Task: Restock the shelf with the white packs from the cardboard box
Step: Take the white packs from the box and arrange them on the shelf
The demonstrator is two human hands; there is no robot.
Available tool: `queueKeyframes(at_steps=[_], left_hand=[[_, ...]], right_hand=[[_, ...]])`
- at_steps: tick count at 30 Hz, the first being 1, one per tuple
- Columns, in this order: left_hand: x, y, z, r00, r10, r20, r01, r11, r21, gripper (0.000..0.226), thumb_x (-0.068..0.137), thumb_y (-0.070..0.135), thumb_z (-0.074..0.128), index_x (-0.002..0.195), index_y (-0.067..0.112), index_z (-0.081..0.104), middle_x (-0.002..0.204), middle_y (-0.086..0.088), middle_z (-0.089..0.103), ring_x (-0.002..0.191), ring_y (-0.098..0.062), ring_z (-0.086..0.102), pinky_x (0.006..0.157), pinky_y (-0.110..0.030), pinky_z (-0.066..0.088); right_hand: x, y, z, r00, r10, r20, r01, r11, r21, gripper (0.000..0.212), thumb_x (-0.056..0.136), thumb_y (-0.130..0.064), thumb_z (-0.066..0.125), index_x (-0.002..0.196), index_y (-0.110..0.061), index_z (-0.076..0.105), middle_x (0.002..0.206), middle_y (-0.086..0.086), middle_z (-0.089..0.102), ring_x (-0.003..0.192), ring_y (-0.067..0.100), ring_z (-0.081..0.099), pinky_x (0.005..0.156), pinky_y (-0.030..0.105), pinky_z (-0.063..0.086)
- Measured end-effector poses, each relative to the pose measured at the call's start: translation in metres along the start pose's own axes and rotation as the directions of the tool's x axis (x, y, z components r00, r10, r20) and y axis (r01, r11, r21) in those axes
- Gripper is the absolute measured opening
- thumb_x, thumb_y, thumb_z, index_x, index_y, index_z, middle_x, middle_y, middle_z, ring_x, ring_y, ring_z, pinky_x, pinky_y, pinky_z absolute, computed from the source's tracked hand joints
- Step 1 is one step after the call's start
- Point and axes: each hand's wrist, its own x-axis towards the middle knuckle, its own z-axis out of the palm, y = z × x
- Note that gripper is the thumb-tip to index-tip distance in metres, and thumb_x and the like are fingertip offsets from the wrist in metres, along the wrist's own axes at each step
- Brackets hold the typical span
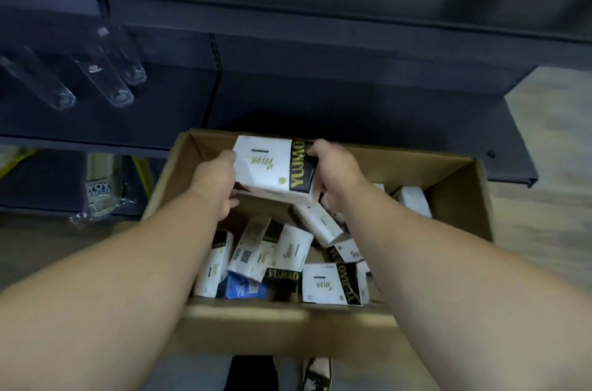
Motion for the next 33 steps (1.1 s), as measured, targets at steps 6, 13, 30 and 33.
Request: queueKeyframes(at_steps=[6, 13, 30, 33], left_hand=[[-0.071, 0.022, 0.016, 0.978, 0.207, -0.017, -0.208, 0.975, -0.077, 0.029, 0.096, 0.032, 0.053, 0.121, 0.015, 0.056, 0.105, -0.004, 0.068, 0.092, -0.022, 0.066, 0.087, -0.043, 0.055], [-0.138, 0.047, 0.031, 0.909, 0.417, 0.032, -0.413, 0.907, -0.087, 0.017, 0.095, 0.019, 0.044, 0.093, 0.022, 0.060, 0.092, 0.002, 0.070, 0.082, -0.019, 0.067, 0.079, -0.037, 0.055], [-0.165, 0.119, 0.021, 0.733, 0.679, -0.042, -0.677, 0.721, -0.146, 0.026, 0.091, 0.019, 0.043, 0.105, 0.021, 0.066, 0.101, 0.003, 0.071, 0.095, -0.017, 0.066, 0.079, -0.030, 0.054], [-0.153, 0.138, 0.012, 0.705, 0.708, -0.037, -0.706, 0.697, -0.125, 0.020, 0.096, 0.019, 0.043, 0.098, 0.026, 0.062, 0.102, 0.006, 0.067, 0.091, -0.010, 0.062, 0.068, -0.022, 0.048]], right_hand=[[-0.045, -0.037, -0.036, 0.990, -0.137, 0.020, 0.135, 0.987, 0.088, 0.048, 0.080, -0.029, 0.066, 0.117, 0.000, 0.057, 0.097, 0.019, 0.073, 0.079, 0.032, 0.073, 0.065, 0.043, 0.061], [-0.091, -0.073, -0.079, 0.941, -0.337, -0.002, 0.337, 0.941, -0.020, 0.034, 0.090, -0.037, 0.066, 0.113, -0.014, 0.057, 0.102, 0.009, 0.072, 0.089, 0.024, 0.072, 0.084, 0.043, 0.058], [-0.123, -0.149, -0.049, 0.768, -0.640, 0.041, 0.641, 0.764, -0.081, 0.043, 0.096, -0.026, 0.052, 0.140, -0.024, 0.052, 0.127, -0.007, 0.063, 0.111, 0.013, 0.063, 0.097, 0.036, 0.053], [-0.115, -0.156, -0.029, 0.774, -0.631, 0.050, 0.633, 0.771, -0.072, 0.037, 0.097, -0.020, 0.049, 0.133, -0.025, 0.056, 0.115, -0.010, 0.068, 0.101, 0.009, 0.066, 0.090, 0.031, 0.055]])
